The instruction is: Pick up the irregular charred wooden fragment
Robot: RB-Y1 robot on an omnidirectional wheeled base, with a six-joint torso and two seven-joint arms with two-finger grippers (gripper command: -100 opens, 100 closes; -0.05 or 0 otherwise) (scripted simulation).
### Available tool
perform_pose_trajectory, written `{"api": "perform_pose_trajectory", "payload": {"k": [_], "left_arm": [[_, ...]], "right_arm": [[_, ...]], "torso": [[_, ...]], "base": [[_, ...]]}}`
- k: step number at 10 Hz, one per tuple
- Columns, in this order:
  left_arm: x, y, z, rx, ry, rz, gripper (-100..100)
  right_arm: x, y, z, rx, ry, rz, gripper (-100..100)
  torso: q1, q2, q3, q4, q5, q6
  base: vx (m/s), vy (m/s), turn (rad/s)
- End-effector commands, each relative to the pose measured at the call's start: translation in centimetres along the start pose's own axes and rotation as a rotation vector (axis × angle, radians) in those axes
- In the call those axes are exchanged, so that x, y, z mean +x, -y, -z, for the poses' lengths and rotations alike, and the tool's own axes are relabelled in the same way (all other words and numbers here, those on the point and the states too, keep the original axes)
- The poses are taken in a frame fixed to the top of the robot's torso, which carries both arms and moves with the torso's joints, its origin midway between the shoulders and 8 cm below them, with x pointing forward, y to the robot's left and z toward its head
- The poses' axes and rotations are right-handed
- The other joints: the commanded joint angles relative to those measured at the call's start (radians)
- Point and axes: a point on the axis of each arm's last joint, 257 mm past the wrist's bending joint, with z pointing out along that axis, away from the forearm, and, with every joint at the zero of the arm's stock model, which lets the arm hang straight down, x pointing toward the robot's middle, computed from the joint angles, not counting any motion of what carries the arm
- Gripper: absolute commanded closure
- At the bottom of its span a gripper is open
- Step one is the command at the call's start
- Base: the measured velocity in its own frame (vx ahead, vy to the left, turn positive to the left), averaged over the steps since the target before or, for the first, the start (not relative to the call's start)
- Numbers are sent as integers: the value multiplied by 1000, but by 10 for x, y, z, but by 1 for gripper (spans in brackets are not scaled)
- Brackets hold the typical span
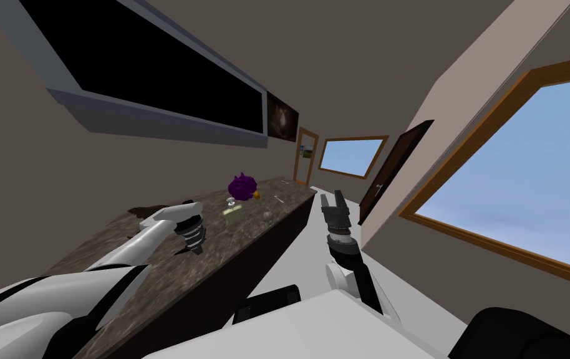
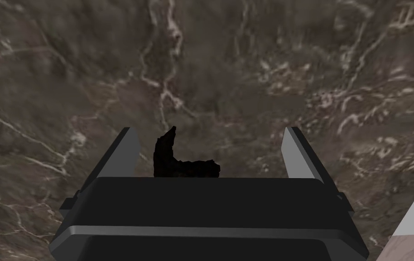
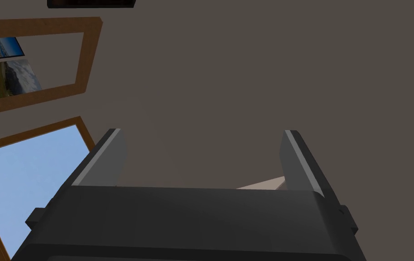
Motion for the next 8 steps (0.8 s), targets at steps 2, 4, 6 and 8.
{"api": "perform_pose_trajectory", "payload": {"k": [2,4,6,8], "left_arm": [[-1,-3,-12,0,1,0,-100],[-1,-7,-25,0,2,0,-100],[0,0,-14,15,0,0,100],[1,1,-13,19,-1,-1,100]], "right_arm": [[0,0,0,0,0,0,0],[0,0,0,0,0,0,0],[0,0,0,0,0,0,0],[0,0,0,0,0,0,0]], "torso": [[0,0,0,0,0,0],[1,-1,-3,-5,4,0],[2,-2,-5,-8,7,0],[2,-1,-5,-8,8,-1]], "base": [[0,0,0],[0,0,0],[0,0,0],[-3,-2,1]]}}
